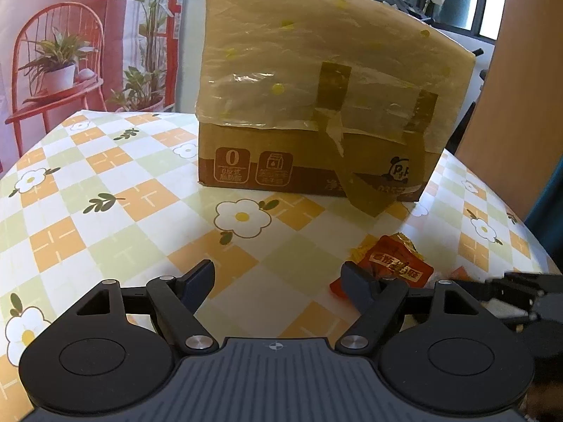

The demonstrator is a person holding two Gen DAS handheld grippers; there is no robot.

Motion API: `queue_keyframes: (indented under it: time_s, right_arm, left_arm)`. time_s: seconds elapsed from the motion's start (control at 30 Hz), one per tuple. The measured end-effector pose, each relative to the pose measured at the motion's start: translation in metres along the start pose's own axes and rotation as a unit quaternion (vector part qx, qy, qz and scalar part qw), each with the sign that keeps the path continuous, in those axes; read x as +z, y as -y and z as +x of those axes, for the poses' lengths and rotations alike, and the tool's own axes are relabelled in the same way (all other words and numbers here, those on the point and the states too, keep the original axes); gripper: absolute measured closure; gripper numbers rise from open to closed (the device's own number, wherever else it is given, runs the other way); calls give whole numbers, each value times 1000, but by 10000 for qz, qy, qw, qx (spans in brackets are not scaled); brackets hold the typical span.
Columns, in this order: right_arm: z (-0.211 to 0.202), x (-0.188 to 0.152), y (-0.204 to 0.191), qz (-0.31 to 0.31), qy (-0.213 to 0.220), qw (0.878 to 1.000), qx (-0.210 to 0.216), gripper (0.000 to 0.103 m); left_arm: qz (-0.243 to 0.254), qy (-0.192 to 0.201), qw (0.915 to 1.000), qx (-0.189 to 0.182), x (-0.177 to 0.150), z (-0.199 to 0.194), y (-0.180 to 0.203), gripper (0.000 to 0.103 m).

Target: Organize snacks

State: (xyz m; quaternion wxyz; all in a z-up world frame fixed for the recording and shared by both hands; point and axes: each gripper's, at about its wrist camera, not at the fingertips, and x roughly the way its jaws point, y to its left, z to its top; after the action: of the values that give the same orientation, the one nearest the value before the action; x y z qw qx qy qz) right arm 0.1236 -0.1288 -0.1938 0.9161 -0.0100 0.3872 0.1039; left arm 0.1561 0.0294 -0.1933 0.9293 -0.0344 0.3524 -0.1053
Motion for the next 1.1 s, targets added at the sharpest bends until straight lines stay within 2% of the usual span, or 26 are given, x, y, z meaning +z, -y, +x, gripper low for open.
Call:
queue_keyframes:
  time_s: [0.17,0.4,0.7,0.73,0.8,1.1]
  right_arm:
    - [8,4,18,-53,167,9998,99,52]
    - [7,-4,18,-146,408,9990,90,51]
    - [6,-6,21,-91,469,9987,167,51]
    - [6,-6,22,-79,472,9987,180,51]
    - [6,-6,22,-60,480,9986,197,51]
    - [6,-7,24,-5,498,9984,251,51]
  left_arm:
    - [98,-15,9999,-29,-2,2,4,25]
    - [260,-127,9995,-158,-5,10,11,25]
    - [504,-435,9946,-793,1,29,24,25]
    - [606,-454,9939,-804,0,31,27,26]
    - [766,-506,9927,-779,-2,34,33,37]
    - [926,-627,9906,-794,-5,43,43,37]
